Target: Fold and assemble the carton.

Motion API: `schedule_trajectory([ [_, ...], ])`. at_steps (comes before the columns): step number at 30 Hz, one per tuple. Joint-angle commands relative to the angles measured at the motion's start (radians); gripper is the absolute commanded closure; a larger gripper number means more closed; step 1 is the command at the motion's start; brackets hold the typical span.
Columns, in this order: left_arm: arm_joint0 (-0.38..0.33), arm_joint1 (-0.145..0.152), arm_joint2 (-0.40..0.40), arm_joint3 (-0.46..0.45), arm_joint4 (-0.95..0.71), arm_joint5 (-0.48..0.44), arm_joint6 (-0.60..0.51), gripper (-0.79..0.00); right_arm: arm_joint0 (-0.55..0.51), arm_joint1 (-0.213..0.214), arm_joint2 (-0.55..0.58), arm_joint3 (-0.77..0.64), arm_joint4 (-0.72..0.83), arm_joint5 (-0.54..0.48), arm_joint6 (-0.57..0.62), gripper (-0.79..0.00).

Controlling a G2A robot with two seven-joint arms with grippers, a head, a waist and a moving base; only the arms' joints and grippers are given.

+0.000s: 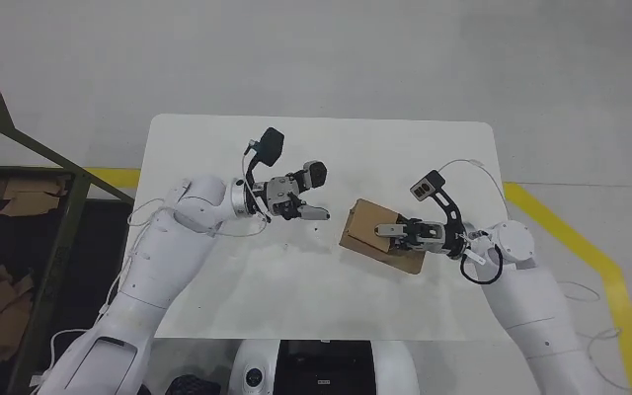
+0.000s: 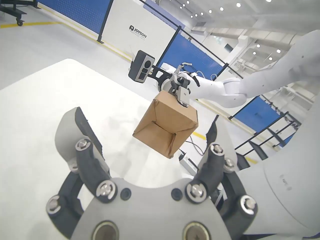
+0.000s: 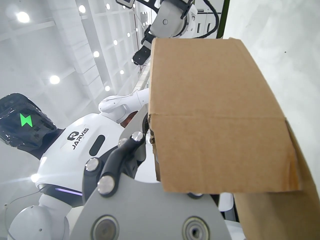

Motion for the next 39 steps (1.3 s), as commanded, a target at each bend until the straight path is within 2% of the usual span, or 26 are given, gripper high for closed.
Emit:
schedule_trajectory([
  [1,0.001,-0.001,0.006,-0.022,0.079,0.002,0.051,-0.785,0.005,0.001,0.001,0.000,-0.006,0.005,0.004,0.000],
  [7,0.007,0.010,0.044,-0.097,0.350,0.002,0.234,-0.785,0.029,0.003,-0.003,0.017,-0.014,0.016,0.018,0.000],
  [10,0.002,0.023,0.078,-0.109,0.505,0.002,0.361,-0.785,0.045,0.003,-0.011,0.030,-0.019,0.022,0.025,0.000],
  [18,-0.055,0.072,0.189,-0.047,0.904,0.002,0.795,-0.785,0.089,0.003,-0.034,0.069,-0.039,0.033,0.054,0.000],
  [19,-0.058,0.074,0.193,-0.042,0.920,0.002,0.816,-0.785,0.094,0.003,-0.037,0.072,-0.044,0.030,0.056,0.000],
  [34,-0.058,0.074,0.193,-0.042,0.920,0.002,0.816,-0.785,0.094,0.003,-0.037,0.072,-0.044,0.030,0.056,0.000],
  [39,-0.055,0.074,0.200,-0.050,0.949,0.002,0.778,-0.785,0.095,0.004,-0.045,0.058,-0.062,0.053,0.027,0.000],
])
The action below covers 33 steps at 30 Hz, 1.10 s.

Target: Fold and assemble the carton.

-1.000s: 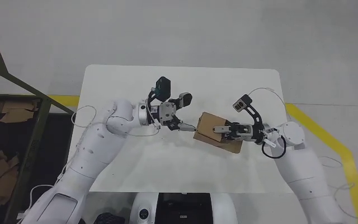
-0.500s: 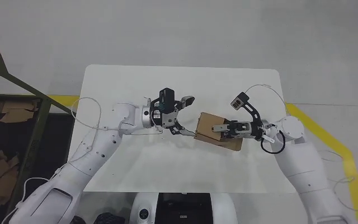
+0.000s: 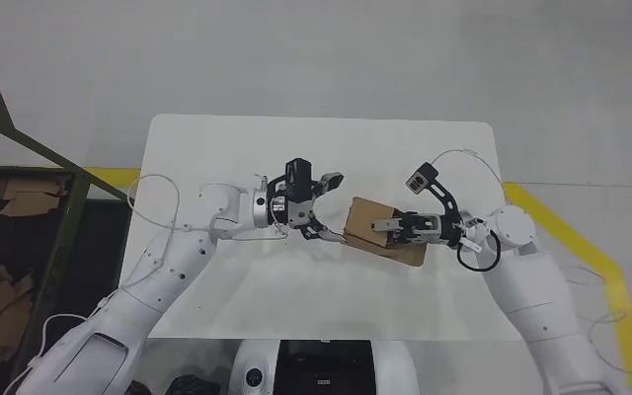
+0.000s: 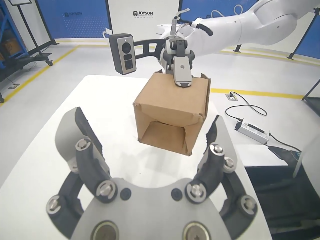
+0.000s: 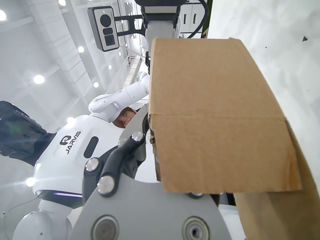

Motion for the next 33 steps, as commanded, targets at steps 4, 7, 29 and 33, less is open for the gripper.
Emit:
schedule_trajectory([
  [4,-0.015,0.005,0.032,-0.012,0.073,-0.009,0.013,-0.785,0.030,0.000,-0.014,0.020,-0.012,0.005,0.024,0.000],
  [7,-0.020,0.013,0.045,-0.008,0.127,-0.009,0.064,-0.785,0.050,-0.002,-0.028,0.035,-0.014,0.004,0.050,0.000],
  [29,-0.135,0.036,0.256,0.098,0.132,-0.009,0.273,-0.785,0.105,-0.016,-0.113,0.091,-0.010,-0.045,0.090,0.000],
  [33,-0.144,0.040,0.275,0.100,0.105,-0.009,0.272,-0.785,0.106,-0.016,-0.119,0.094,-0.009,-0.051,0.087,0.000],
])
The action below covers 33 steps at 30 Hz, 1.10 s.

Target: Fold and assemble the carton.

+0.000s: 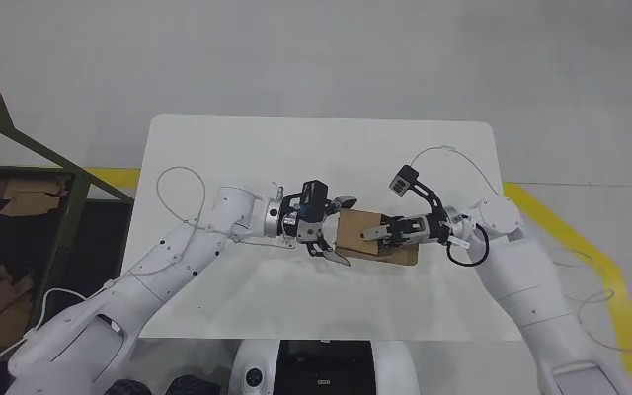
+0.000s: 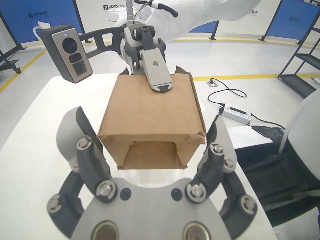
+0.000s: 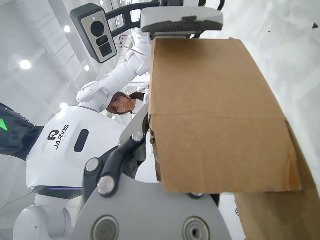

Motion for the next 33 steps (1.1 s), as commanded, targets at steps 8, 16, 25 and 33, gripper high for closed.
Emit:
schedule_trajectory([
  [8,-0.005,0.007,0.011,0.008,-0.045,0.000,-0.019,-0.668,-0.001,0.001,-0.004,-0.005,-0.006,-0.008,-0.009,0.000],
  [16,-0.010,0.014,0.036,0.004,-0.096,0.000,-0.036,-0.616,-0.004,0.003,-0.009,-0.010,-0.010,-0.006,-0.013,0.000],
  [25,-0.020,0.024,0.060,0.000,-0.133,0.000,-0.044,-0.529,-0.005,0.005,-0.011,-0.013,-0.012,-0.008,-0.018,0.000],
  [33,-0.025,0.031,0.069,0.002,-0.151,0.000,-0.045,-0.526,-0.010,0.007,-0.010,-0.022,-0.007,-0.006,-0.026,-0.215],
])
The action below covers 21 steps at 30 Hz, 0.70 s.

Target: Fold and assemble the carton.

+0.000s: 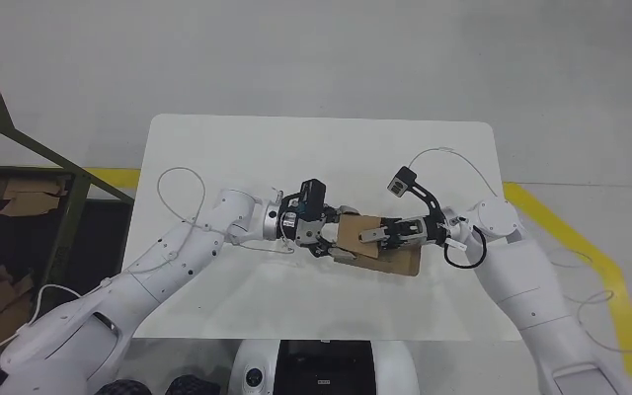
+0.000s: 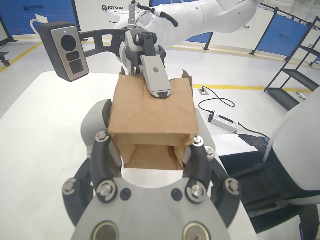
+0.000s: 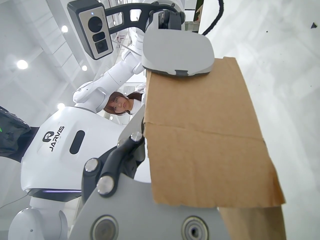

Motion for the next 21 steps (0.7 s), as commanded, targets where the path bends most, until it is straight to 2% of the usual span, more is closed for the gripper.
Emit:
schedule_trajectory([
  [1,0.000,0.001,0.000,0.003,-0.002,0.000,0.001,-0.526,-0.001,0.000,0.000,-0.003,0.001,0.002,0.000,-0.231],
  [11,0.003,0.007,-0.012,0.015,-0.001,0.000,0.019,-0.505,-0.014,0.008,0.020,-0.025,0.016,0.003,0.003,-0.265],
  [21,0.019,0.016,-0.046,0.018,0.020,0.000,0.065,-0.493,-0.078,0.032,0.110,-0.073,0.006,-0.023,-0.042,-0.259],
])
